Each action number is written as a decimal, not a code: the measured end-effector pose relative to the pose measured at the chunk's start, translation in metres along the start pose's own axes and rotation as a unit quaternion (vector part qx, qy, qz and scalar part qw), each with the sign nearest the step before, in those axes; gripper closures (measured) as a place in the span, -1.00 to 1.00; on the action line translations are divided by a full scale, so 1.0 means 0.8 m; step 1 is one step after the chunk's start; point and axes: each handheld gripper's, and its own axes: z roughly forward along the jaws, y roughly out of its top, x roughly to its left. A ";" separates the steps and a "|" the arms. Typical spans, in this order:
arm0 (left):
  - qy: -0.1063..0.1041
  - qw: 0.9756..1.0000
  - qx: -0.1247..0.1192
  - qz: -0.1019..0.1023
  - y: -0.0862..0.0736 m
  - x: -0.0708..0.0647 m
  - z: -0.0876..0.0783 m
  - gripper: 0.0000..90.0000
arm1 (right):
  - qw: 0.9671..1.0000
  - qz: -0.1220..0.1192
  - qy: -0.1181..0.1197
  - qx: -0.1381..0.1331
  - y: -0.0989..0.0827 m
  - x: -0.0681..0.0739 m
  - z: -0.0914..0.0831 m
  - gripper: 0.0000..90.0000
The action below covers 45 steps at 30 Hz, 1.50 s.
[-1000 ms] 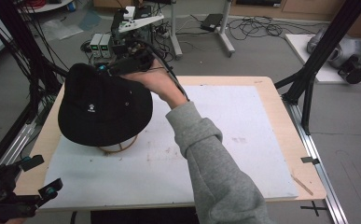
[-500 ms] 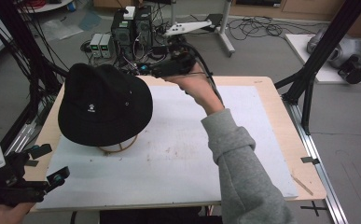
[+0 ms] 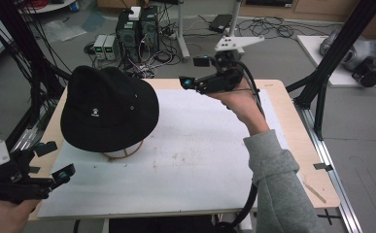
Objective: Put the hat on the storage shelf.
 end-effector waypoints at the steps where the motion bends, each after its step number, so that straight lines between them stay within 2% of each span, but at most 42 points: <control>1: -0.001 1.000 0.001 0.001 0.000 0.001 0.001 -0.96 | 1.000 0.000 0.000 -0.002 -0.002 0.000 -0.006 -0.78; 4: -0.002 1.000 0.002 0.001 0.001 0.002 0.005 -0.96 | 1.000 0.004 -0.008 0.013 -0.008 0.000 -0.017 -0.78; 12: -0.009 1.000 0.004 0.002 0.002 0.003 0.014 -0.96 | 0.999 0.006 -0.030 0.014 -0.036 -0.001 -0.047 -0.78; 17: -0.009 1.000 0.004 -0.001 0.002 0.006 0.018 -0.96 | 0.999 0.003 -0.048 0.010 -0.054 -0.002 -0.068 -0.78; 24: -0.011 1.000 0.003 -0.001 0.005 0.009 0.022 -0.96 | 0.998 0.017 -0.066 -0.002 -0.075 -0.009 -0.101 -0.78; 38: -0.012 1.000 0.000 0.000 0.008 0.013 0.030 -0.96 | 0.995 0.021 -0.102 -0.001 -0.112 -0.002 -0.148 -0.78; 42: -0.012 1.000 0.001 0.002 0.009 0.014 0.033 -0.96 | 0.993 0.017 -0.120 0.003 -0.127 0.003 -0.160 -0.78; 45: -0.014 1.000 0.001 0.002 0.009 0.015 0.036 -0.96 | 0.991 0.026 -0.133 0.002 -0.141 0.004 -0.168 -0.78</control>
